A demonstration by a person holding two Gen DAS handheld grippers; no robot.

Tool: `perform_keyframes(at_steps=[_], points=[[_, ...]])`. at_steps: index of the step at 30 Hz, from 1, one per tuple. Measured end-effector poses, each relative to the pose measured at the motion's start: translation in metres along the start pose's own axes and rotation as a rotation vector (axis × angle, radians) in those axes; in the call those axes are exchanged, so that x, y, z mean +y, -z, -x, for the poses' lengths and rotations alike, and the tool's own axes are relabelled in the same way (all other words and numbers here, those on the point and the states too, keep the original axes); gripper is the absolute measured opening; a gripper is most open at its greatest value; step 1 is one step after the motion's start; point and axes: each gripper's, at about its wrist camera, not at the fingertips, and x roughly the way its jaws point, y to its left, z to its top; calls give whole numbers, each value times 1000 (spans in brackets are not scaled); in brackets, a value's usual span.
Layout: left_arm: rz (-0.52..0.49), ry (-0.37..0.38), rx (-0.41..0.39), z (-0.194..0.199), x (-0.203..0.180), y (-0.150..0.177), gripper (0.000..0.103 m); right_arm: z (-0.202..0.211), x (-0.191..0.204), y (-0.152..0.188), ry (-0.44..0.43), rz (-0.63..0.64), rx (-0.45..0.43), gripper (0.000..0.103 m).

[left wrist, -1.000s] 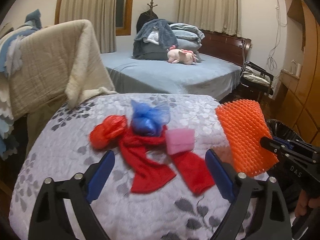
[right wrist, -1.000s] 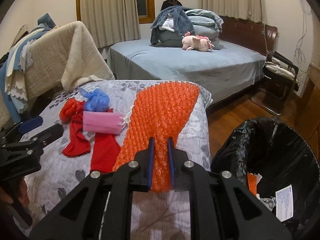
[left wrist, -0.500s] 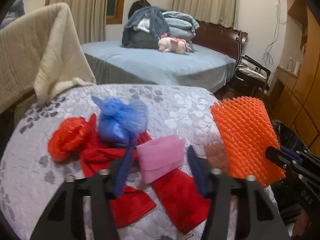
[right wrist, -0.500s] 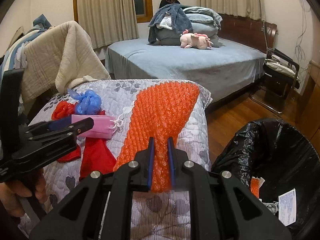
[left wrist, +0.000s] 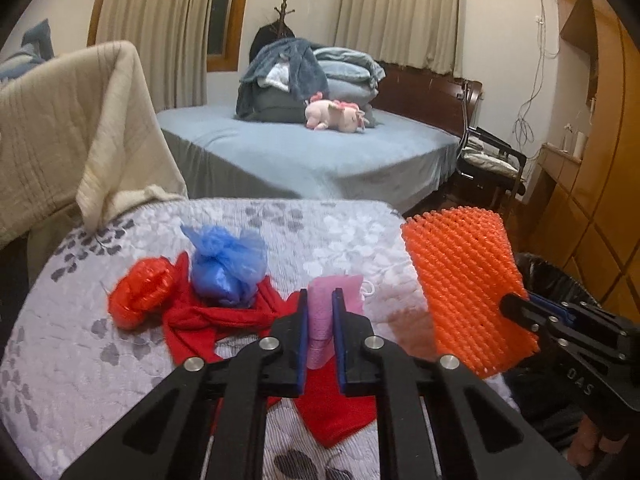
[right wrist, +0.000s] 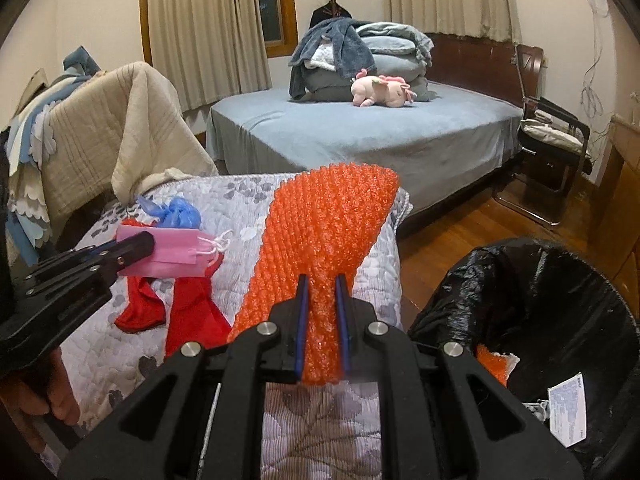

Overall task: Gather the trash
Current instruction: 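Grasp the pink mask with the left tool while the right tool holds the mesh sheet, then carry the pink mask and orange mesh sheet over the bin and open both tools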

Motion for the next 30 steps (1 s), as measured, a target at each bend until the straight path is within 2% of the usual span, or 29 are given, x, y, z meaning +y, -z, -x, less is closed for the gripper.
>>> perform_keyframes(at_steps=[15, 30], points=[[-46, -4, -37, 39, -42, -21, 11, 55, -30, -8, 34, -22, -42, 12], [-95, 109, -60, 51, -115, -33, 11, 109, -90, -7, 133, -76, -78, 12]])
